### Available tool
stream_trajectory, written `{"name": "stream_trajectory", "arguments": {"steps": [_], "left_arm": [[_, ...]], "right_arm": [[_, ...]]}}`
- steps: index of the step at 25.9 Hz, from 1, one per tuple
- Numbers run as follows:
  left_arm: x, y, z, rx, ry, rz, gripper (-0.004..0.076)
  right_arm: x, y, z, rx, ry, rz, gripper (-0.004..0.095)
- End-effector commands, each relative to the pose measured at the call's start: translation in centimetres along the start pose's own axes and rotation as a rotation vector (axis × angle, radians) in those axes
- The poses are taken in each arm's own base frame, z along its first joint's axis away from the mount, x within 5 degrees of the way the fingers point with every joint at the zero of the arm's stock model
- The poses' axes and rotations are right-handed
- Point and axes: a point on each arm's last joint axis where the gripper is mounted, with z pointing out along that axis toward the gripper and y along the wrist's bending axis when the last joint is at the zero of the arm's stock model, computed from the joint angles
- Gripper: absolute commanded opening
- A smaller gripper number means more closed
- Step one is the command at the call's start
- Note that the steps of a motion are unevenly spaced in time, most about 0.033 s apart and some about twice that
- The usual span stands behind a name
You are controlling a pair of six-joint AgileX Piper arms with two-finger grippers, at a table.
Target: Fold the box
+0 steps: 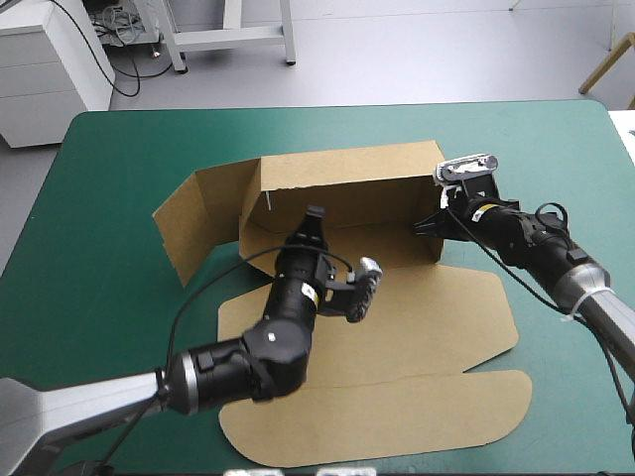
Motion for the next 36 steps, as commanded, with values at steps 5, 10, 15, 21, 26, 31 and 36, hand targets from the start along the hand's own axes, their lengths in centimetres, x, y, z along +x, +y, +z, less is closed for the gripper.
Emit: {"name": "stream_trajectory", "arguments": {"steps": [5,10,15,21,26,31,36], "left_arm": [[9.8,10.3,-0.7,0.558,0.001,-0.593,0.0015],[20.6,13.2,0.5,0.556,0.054,-1.154,0.0014],[30.3,12.1,0.5,0.485,0.110,-1.685,0.0014],[36.7,8.7,0.1,0.406,0.065,-2.093,0.0014],[39.5,1.7,0.6,0.418,0.225,-2.339,0.0014],[39.7,-4.1,1.8,0.401,0.287,-2.568,0.0014],[39.3,-7.6,2.0,0.398,0.362,-2.674,0.0014]], "right_arm": [[-2.2,-0.3,-1.7,0.016,-0.135,0.021,-0.0014],[-2.0,-0.2,-1.7,0.011,-0.114,0.024,-0.0014],[-1.9,-0.2,-1.6,0.009,-0.099,0.020,-0.0014],[-1.8,-0.2,-1.6,0.007,-0.090,0.007,-0.0014],[-1.8,-0.2,-1.6,0.008,-0.090,-0.008,-0.0014],[-1.6,-0.1,-1.7,-0.002,-0.052,-0.008,-0.0014],[-1.8,0.1,-2.0,-0.020,-0.002,0.022,-0.0014]]}}
